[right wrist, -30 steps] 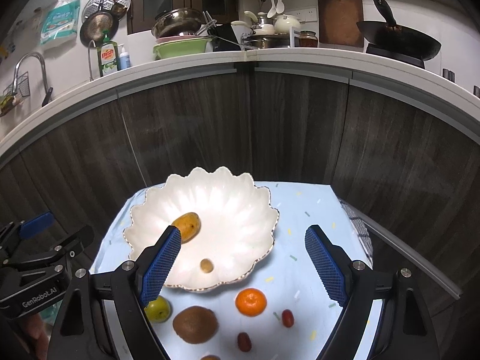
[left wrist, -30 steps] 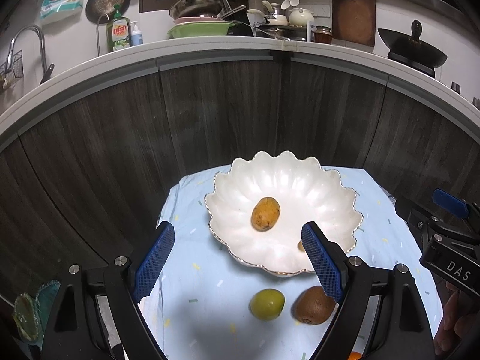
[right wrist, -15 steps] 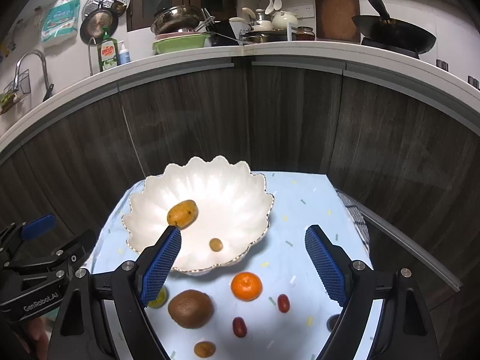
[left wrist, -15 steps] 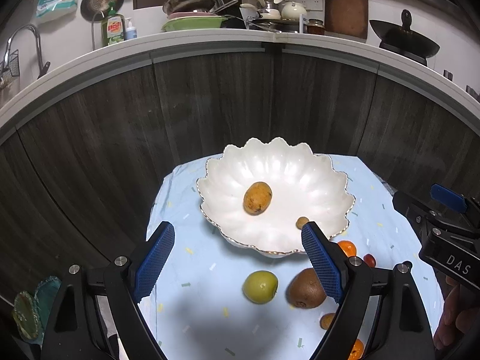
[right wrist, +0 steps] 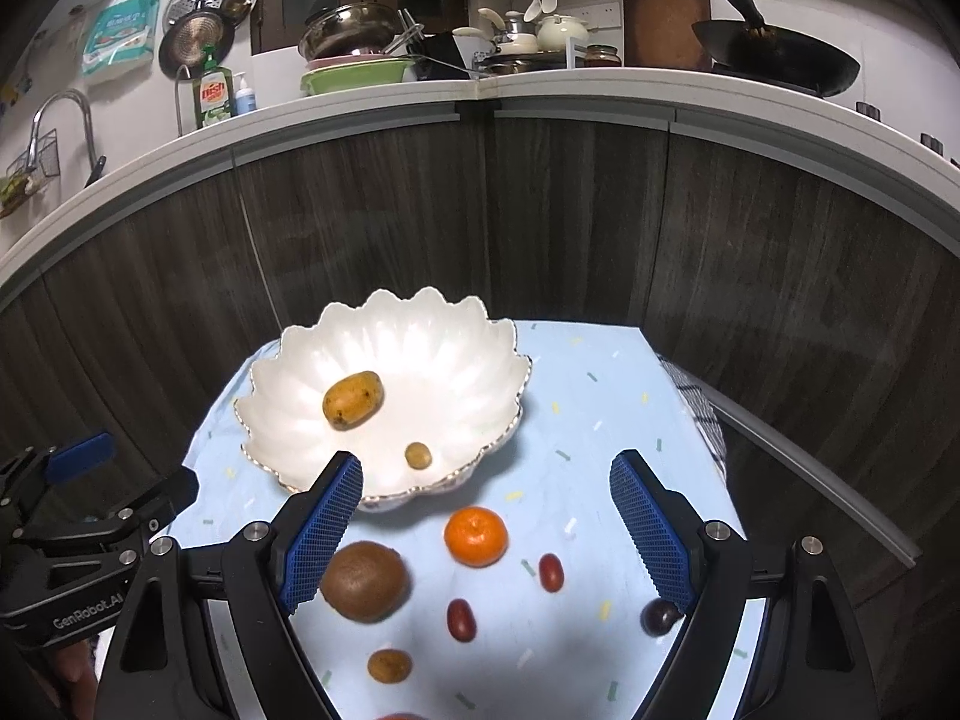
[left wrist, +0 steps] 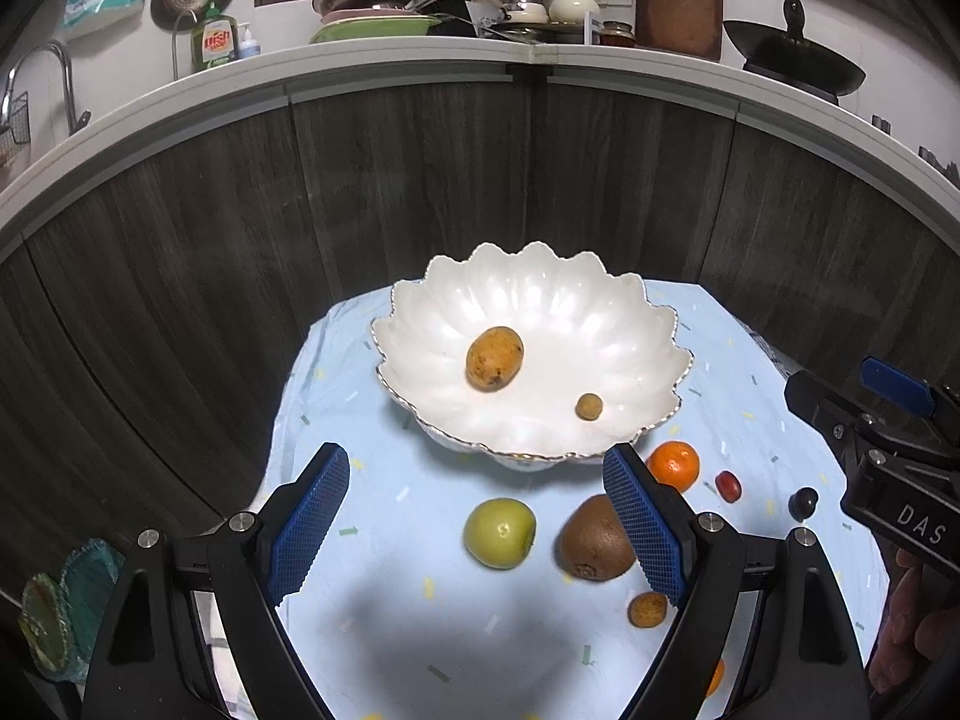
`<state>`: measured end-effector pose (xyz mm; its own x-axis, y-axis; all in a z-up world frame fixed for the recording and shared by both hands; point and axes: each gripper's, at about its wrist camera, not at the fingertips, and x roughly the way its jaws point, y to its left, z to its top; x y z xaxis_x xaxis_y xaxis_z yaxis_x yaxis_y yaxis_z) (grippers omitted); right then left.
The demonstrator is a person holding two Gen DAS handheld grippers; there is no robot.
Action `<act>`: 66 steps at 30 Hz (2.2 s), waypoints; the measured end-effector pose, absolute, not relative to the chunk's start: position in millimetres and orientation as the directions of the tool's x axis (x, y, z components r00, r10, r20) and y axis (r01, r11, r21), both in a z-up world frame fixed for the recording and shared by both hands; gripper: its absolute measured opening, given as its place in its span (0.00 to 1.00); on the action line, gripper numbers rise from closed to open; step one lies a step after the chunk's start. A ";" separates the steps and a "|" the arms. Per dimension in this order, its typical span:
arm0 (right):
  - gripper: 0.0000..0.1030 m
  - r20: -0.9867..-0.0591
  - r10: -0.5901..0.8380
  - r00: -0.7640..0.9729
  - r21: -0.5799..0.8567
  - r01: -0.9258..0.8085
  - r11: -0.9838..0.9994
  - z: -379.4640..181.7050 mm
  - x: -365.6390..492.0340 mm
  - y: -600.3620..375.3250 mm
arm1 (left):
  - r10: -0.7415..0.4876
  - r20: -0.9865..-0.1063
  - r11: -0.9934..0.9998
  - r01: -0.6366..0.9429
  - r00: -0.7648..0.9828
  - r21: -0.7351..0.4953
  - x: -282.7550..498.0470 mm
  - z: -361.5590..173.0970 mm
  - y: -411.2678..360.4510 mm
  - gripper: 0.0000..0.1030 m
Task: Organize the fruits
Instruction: 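Withdraw both open tools from the bowl toward the remaining fruits, then grasp the dark plum with the right tool while the left tool grasps another brown fruit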
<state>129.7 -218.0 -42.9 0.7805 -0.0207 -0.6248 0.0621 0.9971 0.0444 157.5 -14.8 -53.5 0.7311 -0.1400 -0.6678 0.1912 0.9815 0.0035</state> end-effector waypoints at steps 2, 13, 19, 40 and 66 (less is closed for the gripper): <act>0.83 -0.627 -0.019 0.779 0.045 0.060 0.997 -44.8 126.2 -219.6 | -0.148 -0.670 0.981 0.195 0.727 -0.005 154.2 -56.0 -16.6 0.84; 0.83 -0.650 -0.028 0.760 0.047 0.078 0.996 -59.3 105.2 -239.7 | -0.182 -0.701 0.973 0.228 0.690 -0.029 135.8 -70.7 -38.6 0.84; 0.83 -0.665 -0.044 0.745 0.050 0.103 0.993 -70.5 94.9 -258.1 | -0.198 -0.714 0.963 0.270 0.671 -0.013 125.9 -79.7 -59.2 0.84; 0.83 -0.684 -0.093 0.724 -0.001 0.127 0.992 -113.6 79.8 -299.7 | -0.197 -0.759 0.937 0.347 0.620 0.040 107.2 -121.7 -107.9 0.70; 0.82 -0.726 -0.101 0.680 0.004 0.151 0.989 -163.0 108.0 -315.7 | -0.179 -0.832 0.922 0.384 0.525 0.044 122.7 -175.4 -129.1 0.43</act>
